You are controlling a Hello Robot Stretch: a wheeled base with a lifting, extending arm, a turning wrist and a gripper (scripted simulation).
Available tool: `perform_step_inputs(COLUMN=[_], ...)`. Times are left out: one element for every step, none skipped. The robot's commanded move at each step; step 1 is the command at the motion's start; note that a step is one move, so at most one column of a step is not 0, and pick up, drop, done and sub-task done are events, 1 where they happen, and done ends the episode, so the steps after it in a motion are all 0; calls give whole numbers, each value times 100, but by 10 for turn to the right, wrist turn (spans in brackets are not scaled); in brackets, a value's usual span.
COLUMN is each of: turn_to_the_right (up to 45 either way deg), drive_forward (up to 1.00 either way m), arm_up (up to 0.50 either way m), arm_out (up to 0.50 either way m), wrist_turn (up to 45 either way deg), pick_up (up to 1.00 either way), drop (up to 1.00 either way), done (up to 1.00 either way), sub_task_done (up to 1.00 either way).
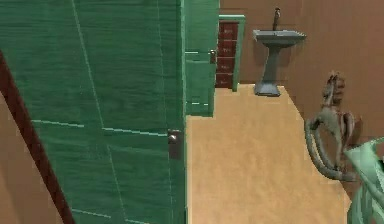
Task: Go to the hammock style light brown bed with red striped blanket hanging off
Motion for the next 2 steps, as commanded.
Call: perform_step_inputs(turn_to_the_right=[180, 0], drive_forward=[0, 70], arm_up=[0, 0], arm_out=[0, 0], wrist_turn=[0, 0], pick_up=[0, 0], drop=[0, 0], done=[0, 0], sub_task_done=[0, 0])
